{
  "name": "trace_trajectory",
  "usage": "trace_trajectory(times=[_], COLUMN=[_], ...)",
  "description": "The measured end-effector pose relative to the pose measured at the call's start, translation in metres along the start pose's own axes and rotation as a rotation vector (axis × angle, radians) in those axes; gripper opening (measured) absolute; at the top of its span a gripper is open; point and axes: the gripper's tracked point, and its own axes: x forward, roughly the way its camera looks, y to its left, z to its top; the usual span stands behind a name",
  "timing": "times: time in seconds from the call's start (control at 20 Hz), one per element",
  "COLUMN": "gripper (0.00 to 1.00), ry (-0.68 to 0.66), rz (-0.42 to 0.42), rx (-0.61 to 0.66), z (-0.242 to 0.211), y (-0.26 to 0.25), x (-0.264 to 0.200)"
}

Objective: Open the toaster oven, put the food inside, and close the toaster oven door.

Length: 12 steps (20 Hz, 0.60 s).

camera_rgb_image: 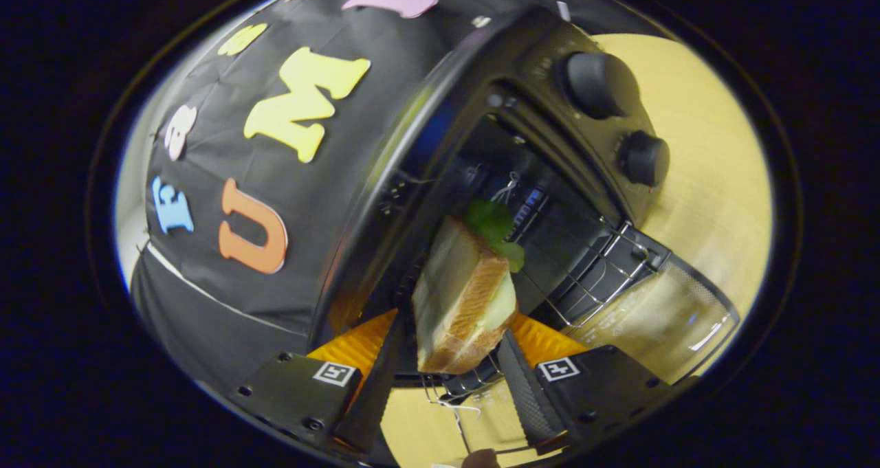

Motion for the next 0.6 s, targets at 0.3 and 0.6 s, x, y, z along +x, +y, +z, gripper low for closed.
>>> trace_trajectory(times=[0.3, 0.6], gripper=[0.89, 0.92], ry=[0.125, 0.146], rz=[-0.100, -0.141], rx=[-0.269, -0.436], z=[-0.023, -0.019], y=[-0.010, -0.006], x=[-0.018, -0.058])
